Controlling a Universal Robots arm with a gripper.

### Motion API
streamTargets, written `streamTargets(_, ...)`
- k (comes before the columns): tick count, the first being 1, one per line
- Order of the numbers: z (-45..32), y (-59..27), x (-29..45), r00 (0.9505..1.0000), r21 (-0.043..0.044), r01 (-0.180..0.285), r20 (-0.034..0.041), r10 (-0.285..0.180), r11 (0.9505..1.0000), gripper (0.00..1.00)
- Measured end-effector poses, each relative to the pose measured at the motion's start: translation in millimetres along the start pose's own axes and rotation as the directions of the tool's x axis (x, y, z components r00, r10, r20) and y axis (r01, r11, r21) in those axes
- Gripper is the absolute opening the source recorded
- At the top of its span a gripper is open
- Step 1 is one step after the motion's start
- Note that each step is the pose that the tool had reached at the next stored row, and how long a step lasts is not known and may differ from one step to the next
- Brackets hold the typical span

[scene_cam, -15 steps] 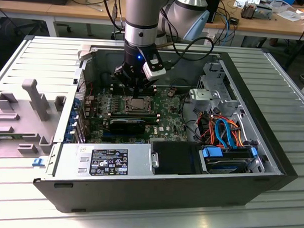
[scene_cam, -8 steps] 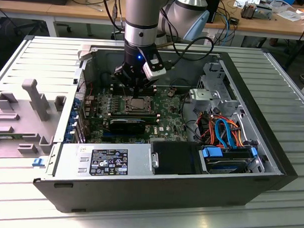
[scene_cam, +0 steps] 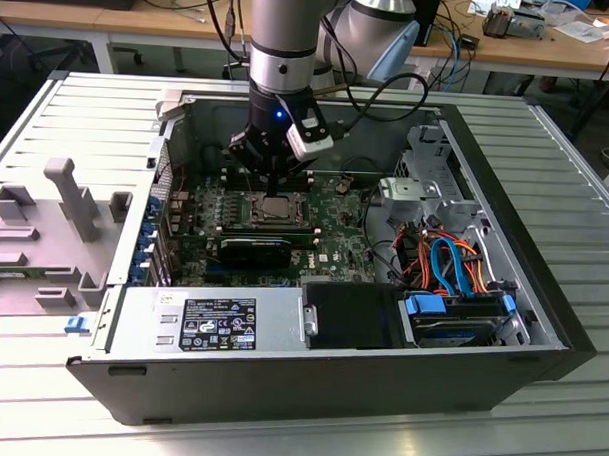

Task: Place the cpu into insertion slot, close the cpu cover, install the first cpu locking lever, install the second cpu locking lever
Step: 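Install the first cpu locking lever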

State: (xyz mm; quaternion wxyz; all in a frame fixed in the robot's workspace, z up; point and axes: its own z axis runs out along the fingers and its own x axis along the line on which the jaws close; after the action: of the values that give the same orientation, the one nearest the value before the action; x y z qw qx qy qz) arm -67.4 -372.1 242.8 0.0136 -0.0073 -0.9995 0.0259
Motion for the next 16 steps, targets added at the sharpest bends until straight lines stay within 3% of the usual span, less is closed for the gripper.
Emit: streamTargets(16, 0.0, 0.0, 0.0, 0.9996, 0.0007, 0.027, 0.0014, -0.027, 0.9996, 0.11)
